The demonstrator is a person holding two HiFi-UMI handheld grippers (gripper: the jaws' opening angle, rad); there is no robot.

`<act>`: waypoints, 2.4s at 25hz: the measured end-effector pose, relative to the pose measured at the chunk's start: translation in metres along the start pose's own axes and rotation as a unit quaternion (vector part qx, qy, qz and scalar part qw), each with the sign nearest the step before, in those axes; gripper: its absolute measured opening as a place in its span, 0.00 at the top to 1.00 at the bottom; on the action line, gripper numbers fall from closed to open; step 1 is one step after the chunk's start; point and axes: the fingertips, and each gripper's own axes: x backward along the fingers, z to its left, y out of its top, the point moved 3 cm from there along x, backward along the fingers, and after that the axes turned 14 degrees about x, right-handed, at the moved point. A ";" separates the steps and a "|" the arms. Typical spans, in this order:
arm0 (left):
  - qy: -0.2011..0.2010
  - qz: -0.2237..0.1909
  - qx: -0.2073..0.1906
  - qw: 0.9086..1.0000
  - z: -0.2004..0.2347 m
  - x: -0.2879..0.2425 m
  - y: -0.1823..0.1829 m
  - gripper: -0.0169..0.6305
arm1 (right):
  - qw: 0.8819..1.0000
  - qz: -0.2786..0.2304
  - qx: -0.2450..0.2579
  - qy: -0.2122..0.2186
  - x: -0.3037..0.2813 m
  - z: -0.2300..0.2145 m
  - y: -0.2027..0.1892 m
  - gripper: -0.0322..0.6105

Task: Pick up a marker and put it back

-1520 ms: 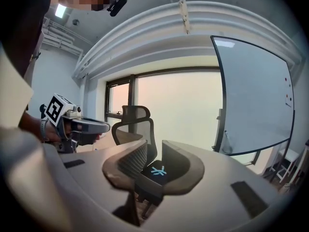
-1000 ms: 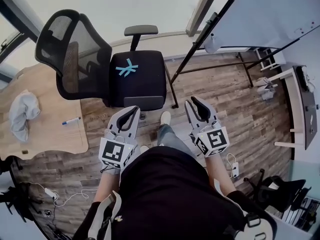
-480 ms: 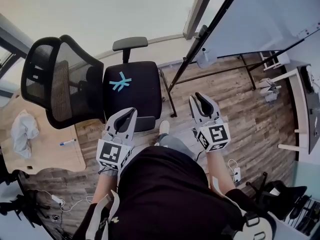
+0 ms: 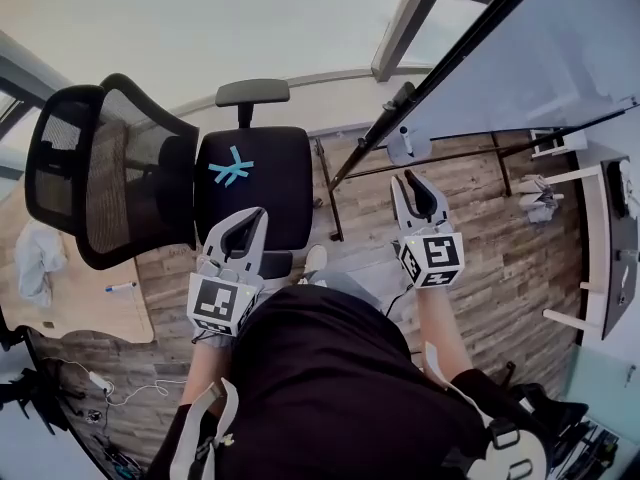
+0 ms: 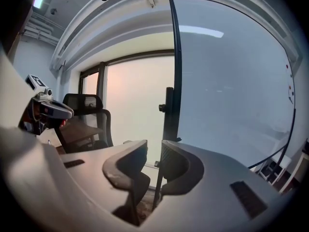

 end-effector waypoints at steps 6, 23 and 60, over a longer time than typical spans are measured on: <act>0.021 0.001 0.009 1.000 0.001 -0.020 0.002 0.96 | 0.999 0.020 0.027 0.000 -0.030 -0.031 -0.009 0.82; 0.057 -0.007 0.014 0.998 0.012 -0.019 0.004 0.96 | 0.995 0.070 0.071 0.015 -0.078 -0.060 -0.027 0.78; 0.032 -0.024 0.029 0.999 0.033 -0.017 0.016 0.96 | 0.992 0.071 0.095 -0.041 -0.059 -0.062 0.009 0.82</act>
